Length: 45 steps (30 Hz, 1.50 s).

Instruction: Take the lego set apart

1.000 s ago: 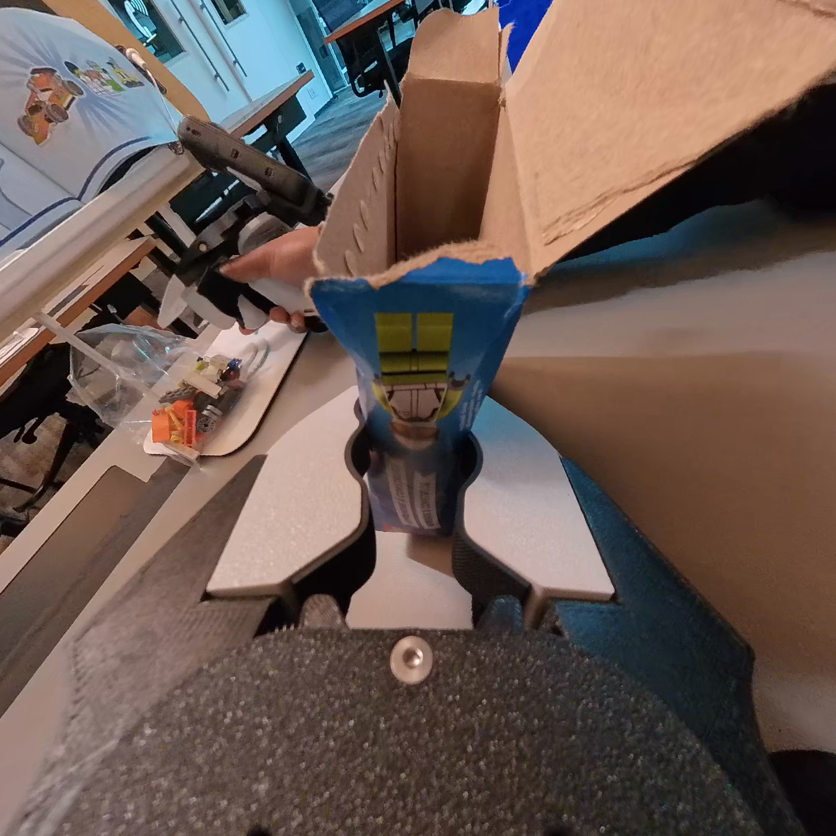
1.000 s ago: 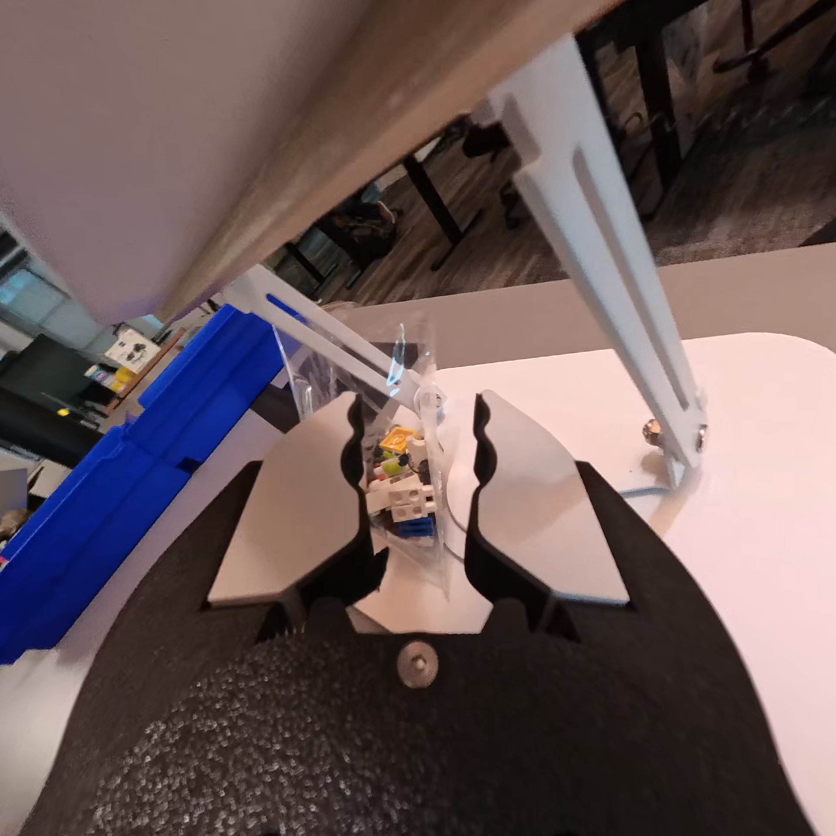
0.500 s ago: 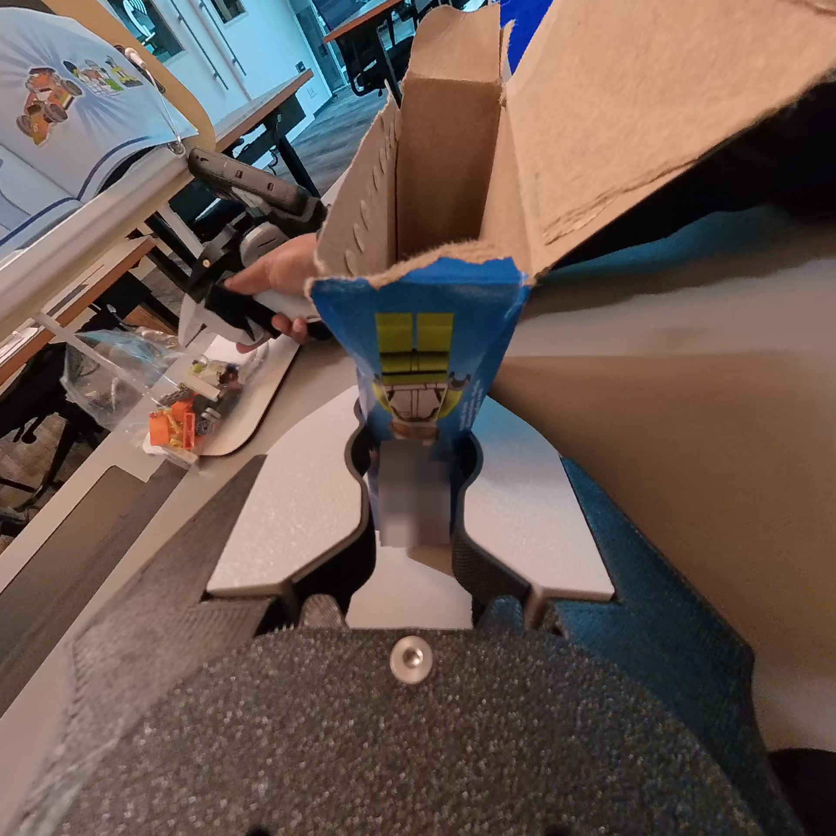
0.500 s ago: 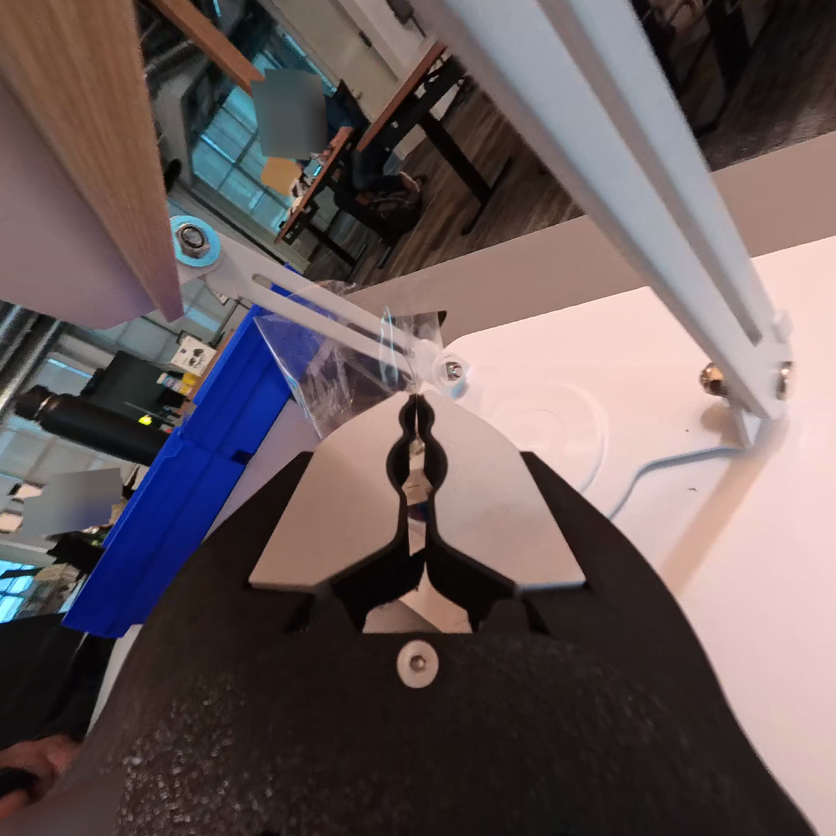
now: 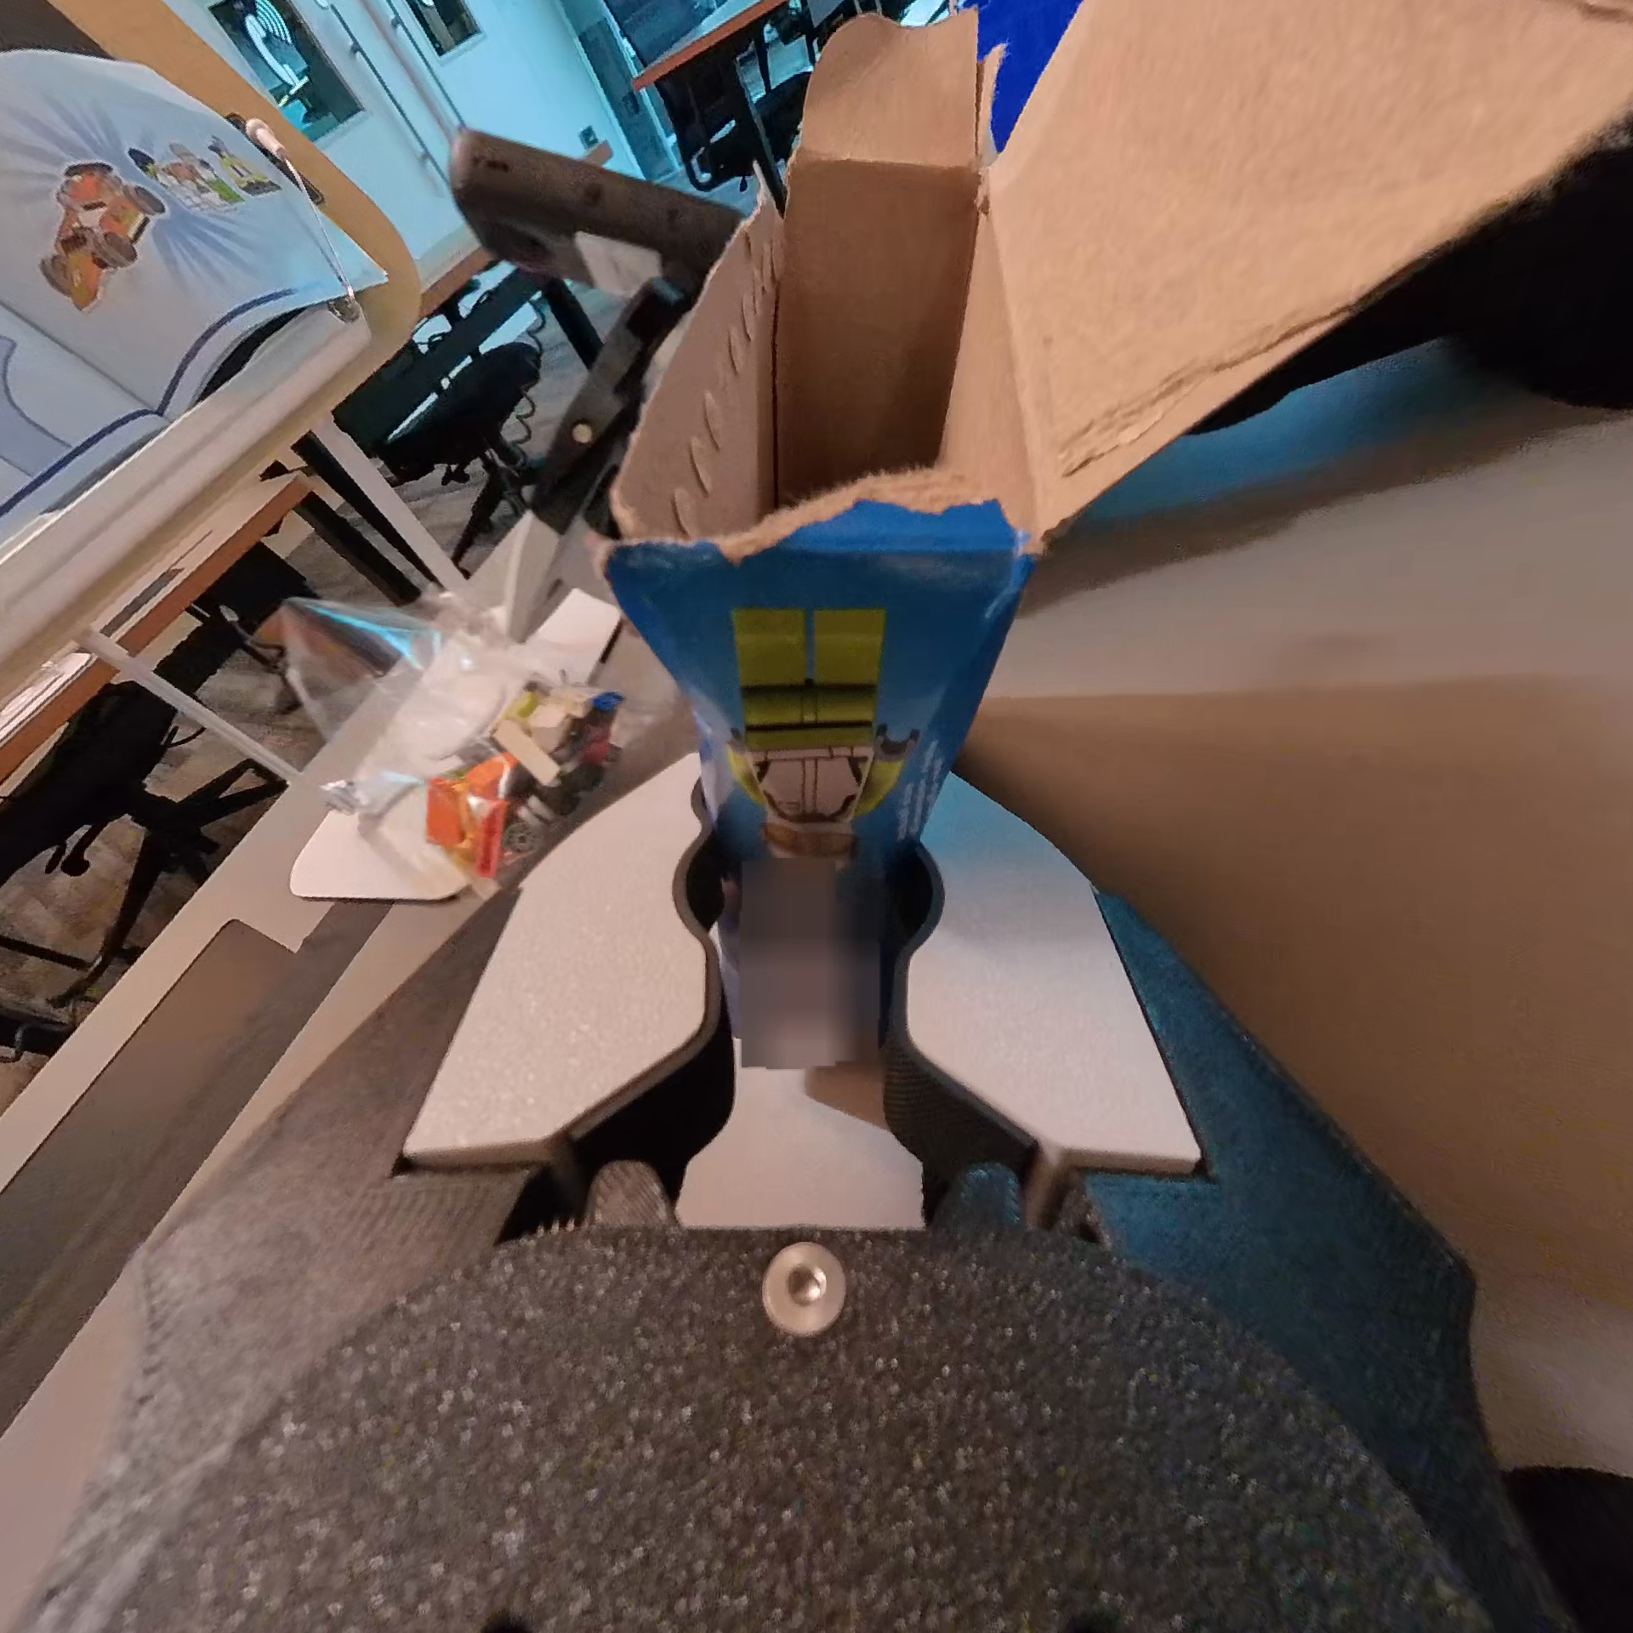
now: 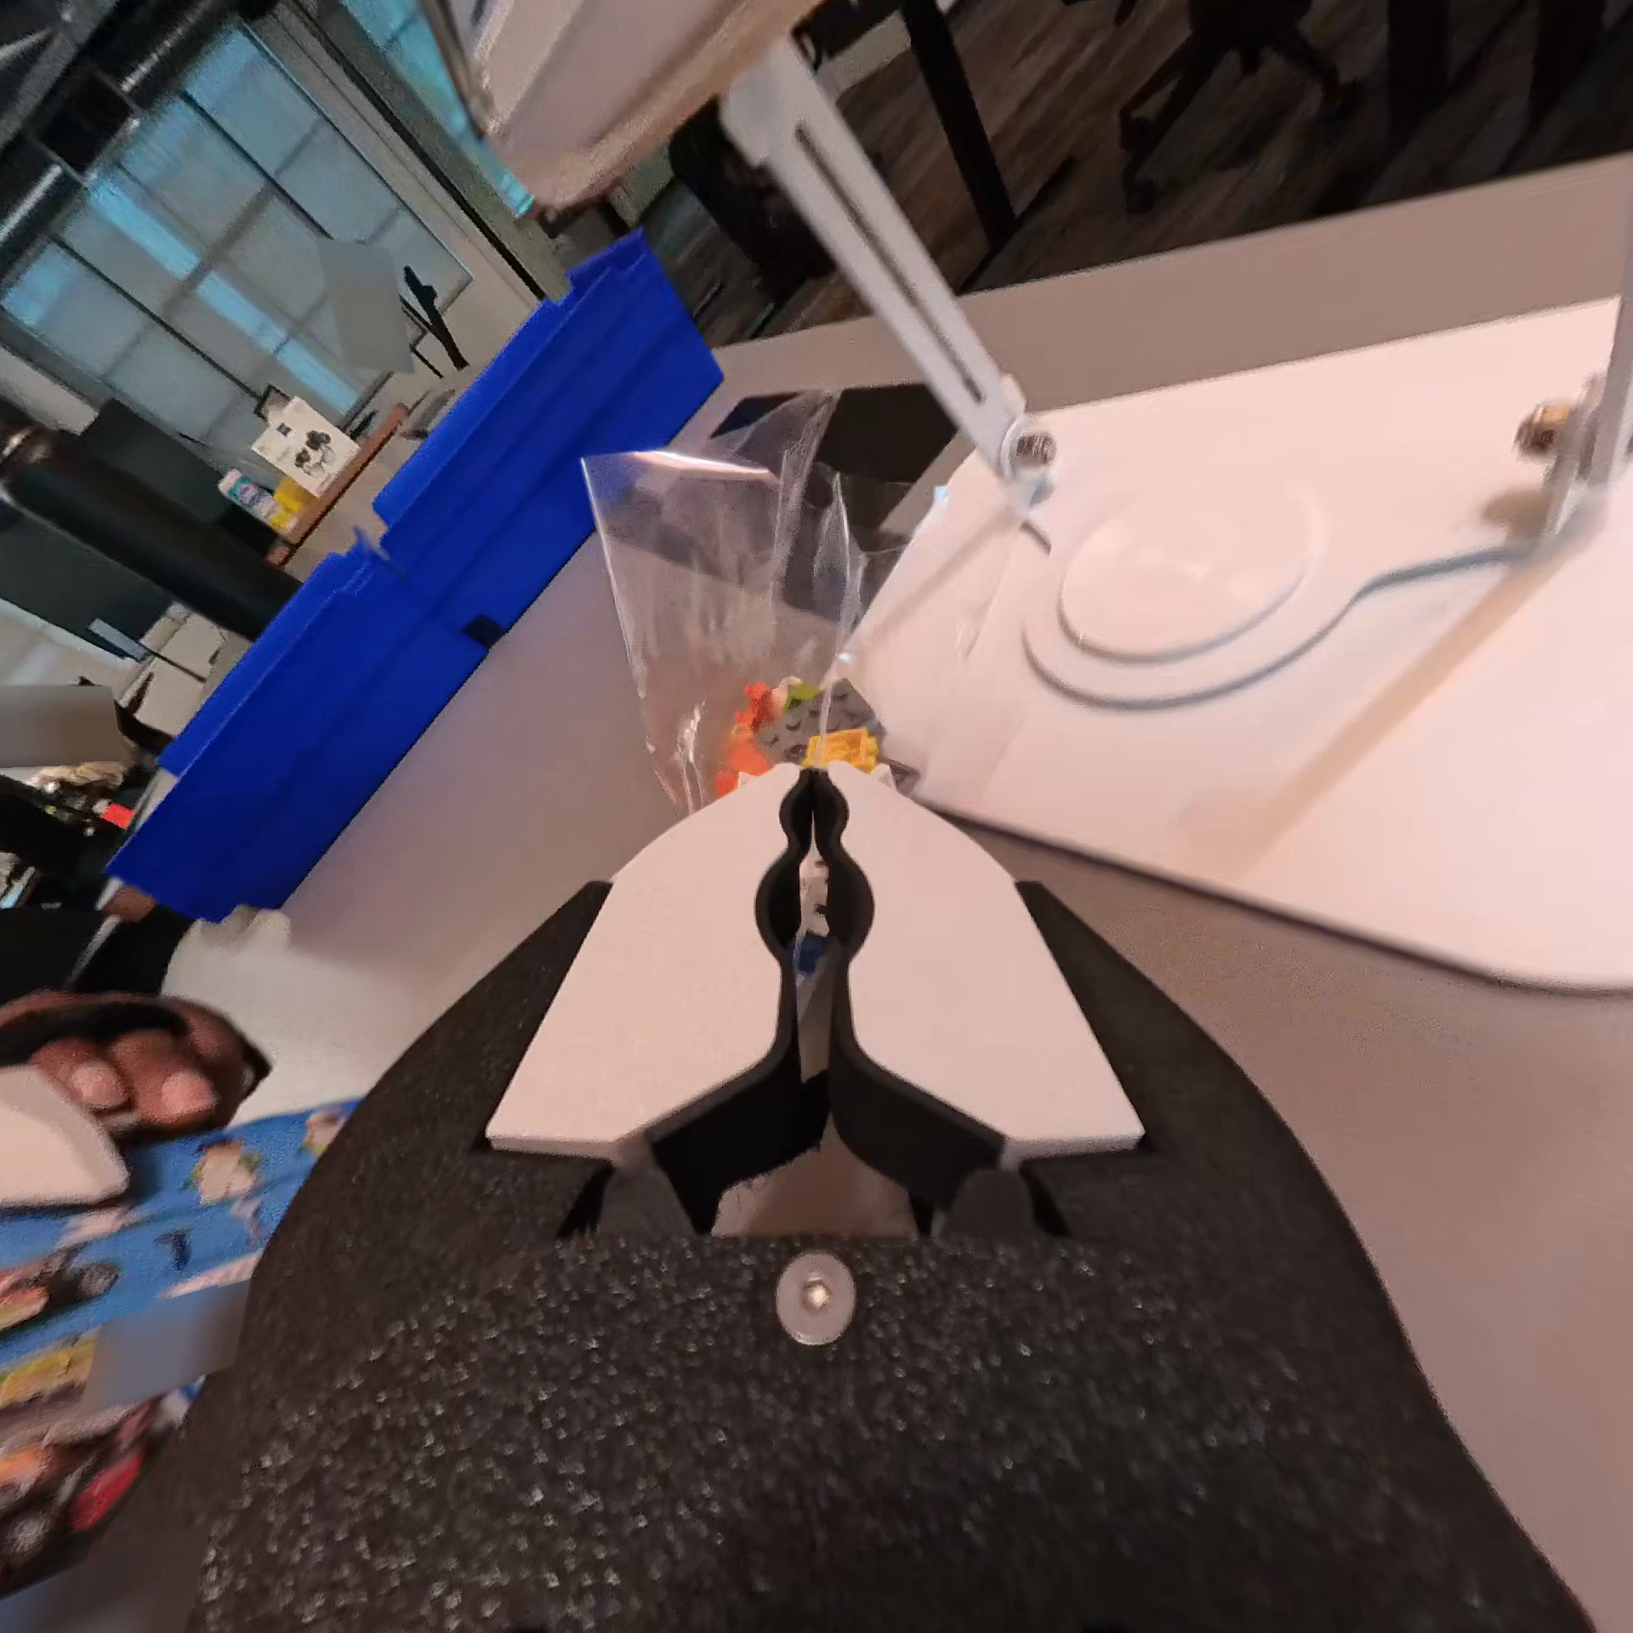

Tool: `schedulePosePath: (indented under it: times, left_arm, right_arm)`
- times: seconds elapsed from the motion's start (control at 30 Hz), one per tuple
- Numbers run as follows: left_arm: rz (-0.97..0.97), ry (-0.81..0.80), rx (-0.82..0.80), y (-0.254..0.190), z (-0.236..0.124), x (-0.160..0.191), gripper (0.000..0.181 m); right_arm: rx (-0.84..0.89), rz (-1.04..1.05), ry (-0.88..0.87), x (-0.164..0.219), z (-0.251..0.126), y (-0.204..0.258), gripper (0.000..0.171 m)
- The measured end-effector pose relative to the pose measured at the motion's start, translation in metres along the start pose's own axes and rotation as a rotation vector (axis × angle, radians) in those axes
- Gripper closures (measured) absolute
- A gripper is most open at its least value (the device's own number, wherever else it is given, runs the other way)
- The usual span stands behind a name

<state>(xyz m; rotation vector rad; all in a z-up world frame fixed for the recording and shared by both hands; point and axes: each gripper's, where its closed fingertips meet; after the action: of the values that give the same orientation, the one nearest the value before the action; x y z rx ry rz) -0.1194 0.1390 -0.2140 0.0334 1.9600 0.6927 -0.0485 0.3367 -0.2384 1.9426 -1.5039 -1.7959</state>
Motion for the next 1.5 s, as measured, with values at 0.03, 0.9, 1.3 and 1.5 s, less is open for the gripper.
schedulePosePath:
  times: [0.03,0.9,1.3,1.5]
  left_arm:
    - [0.001,-0.002,-0.001,0.0,0.0,-0.001,0.144]
    - [-0.265,-0.062,-0.031,0.03,-0.022,0.006,0.144]
    - [-0.429,-0.036,-0.009,0.031,-0.013,0.023,0.131]
    - [-0.47,-0.028,-0.024,0.033,-0.03,0.029,0.12]
  right_arm:
    - [0.0,-0.003,0.008,0.008,-0.008,0.004,0.171]
    - [0.101,-0.374,0.195,0.138,-0.182,0.047,0.171]
    - [0.054,-0.562,0.22,0.153,-0.195,0.07,0.171]
    - [0.035,-0.629,0.237,0.159,-0.196,0.081,0.171]
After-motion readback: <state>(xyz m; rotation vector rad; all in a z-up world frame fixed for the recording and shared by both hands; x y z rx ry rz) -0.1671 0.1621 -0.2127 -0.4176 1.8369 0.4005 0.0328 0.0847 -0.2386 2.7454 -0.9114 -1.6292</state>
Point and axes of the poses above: each gripper's, where its closed fingertips meet, z out along the fingers, x out of its underside, y = z × x across the jaws, and after that the axes turned 6 degrees about z, right-handed
